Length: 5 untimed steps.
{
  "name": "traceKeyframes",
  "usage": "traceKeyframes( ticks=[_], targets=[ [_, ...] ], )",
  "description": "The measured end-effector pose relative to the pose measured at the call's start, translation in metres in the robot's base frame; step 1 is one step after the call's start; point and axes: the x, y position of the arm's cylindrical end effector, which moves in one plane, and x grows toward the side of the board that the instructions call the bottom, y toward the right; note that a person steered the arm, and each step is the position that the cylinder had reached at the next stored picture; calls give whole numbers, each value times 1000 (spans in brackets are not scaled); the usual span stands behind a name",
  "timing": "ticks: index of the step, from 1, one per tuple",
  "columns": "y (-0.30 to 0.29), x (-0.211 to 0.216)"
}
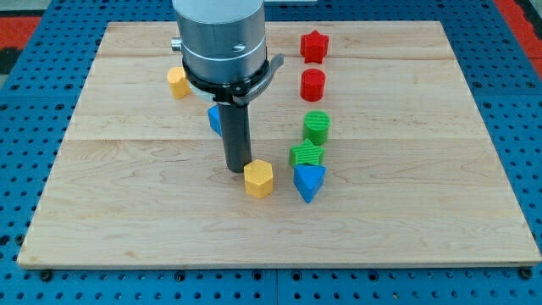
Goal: Move blue cube towards top center
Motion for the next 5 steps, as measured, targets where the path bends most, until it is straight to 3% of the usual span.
traceKeyframes(
  ticks=[2,3,4,5],
  targets=[
    [45,59],
    [25,70],
    [-11,69],
    [-57,12]
  ],
)
